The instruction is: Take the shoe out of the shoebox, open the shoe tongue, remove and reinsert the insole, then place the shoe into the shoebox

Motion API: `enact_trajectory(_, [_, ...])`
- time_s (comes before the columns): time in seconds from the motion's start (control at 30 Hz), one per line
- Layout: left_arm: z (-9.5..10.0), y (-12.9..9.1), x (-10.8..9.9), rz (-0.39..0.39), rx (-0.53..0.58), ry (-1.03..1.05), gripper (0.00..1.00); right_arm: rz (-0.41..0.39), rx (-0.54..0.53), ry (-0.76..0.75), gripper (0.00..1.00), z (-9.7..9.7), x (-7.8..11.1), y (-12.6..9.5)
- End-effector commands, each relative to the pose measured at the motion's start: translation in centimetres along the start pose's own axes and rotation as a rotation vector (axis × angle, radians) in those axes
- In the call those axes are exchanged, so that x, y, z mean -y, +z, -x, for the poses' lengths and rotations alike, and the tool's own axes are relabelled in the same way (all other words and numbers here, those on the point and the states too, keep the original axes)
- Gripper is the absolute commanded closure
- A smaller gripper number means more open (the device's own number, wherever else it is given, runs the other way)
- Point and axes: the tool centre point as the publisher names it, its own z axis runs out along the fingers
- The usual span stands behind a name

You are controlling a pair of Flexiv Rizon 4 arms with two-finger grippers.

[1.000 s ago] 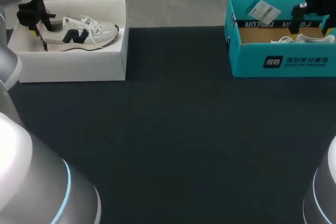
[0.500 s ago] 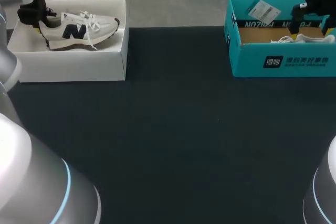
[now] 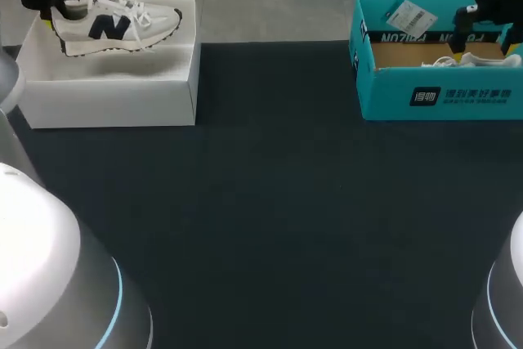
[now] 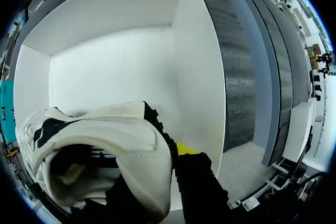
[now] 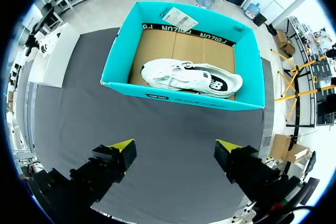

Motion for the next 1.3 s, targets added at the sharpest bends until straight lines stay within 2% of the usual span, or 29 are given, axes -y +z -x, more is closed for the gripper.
enact_trajectory(0.03, [-0.8,-4.2,0.2,-0.115,0.012,-0.005,1.00,0.003,0.000,0.001,0.00,0.0,0.1,0.1])
enact_trajectory(0.43, [-1.6,-9.8,1.0,-0.066,0.035,-0.009,1.00,0.003,0.000,0.001,0.00,0.0,0.1,0.1])
enact_trajectory(0.63, [-1.5,-11.4,1.2,-0.036,0.067,-0.006,1.00,0.003,0.000,0.001,0.00,0.0,0.1,0.1])
enact_trajectory(1.3, [-1.5,-11.4,1.2,-0.036,0.067,-0.006,1.00,0.003,0.000,0.001,0.00,0.0,0.1,0.1])
